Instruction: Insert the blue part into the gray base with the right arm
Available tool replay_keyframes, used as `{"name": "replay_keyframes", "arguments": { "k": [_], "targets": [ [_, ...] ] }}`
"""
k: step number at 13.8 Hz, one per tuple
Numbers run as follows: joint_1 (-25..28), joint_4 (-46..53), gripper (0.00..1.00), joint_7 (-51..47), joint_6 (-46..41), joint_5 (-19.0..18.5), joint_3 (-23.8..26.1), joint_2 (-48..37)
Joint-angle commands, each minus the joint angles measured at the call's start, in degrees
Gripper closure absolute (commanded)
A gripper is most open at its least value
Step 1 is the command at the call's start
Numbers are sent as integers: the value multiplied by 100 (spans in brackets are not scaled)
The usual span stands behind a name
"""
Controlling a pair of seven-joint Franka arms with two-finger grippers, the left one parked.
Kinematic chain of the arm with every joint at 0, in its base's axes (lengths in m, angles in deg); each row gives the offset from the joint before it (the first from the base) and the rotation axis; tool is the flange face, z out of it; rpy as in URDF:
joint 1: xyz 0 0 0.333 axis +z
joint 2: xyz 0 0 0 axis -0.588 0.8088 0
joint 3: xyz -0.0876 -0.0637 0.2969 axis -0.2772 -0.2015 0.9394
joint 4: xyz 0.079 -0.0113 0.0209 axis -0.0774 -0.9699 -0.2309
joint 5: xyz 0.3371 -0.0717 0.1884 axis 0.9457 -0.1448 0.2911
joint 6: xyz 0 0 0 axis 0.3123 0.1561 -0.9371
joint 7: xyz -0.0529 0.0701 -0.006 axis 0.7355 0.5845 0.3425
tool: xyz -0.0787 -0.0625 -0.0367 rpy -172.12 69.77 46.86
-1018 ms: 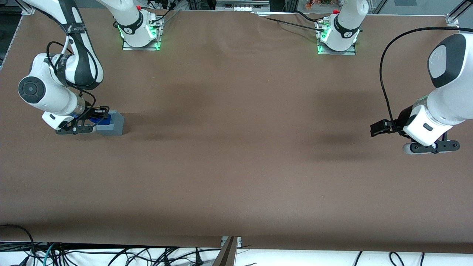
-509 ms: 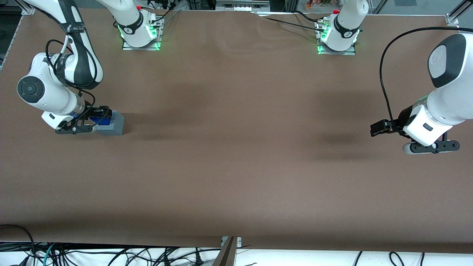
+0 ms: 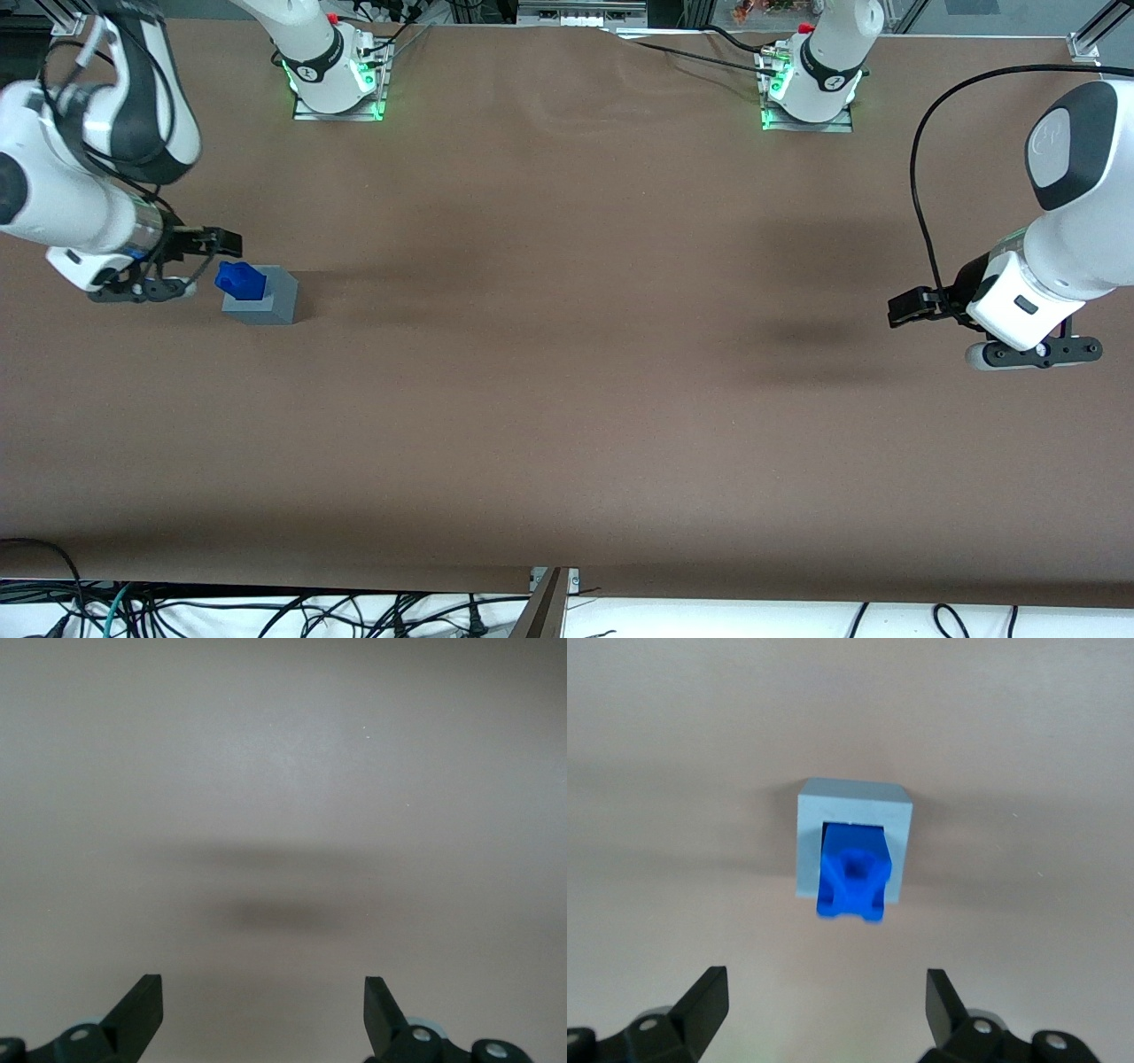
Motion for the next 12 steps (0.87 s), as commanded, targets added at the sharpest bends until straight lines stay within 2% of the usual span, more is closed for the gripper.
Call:
{"name": "replay_keyframes", "arguments": {
  "k": [1,3,8,10,12],
  "targets": [
    [37,985,1,-149,-1062,64,14,-30],
    [29,1609,1,-140,-1416,81,14,-22],
    [55,2359,1,-87,-1690,81,75,215],
    [-242,2456,1,-44,-1585,160,538,190],
    [-1083,2396,1,-96,-1277,47,1590,-37]
  ]
}}
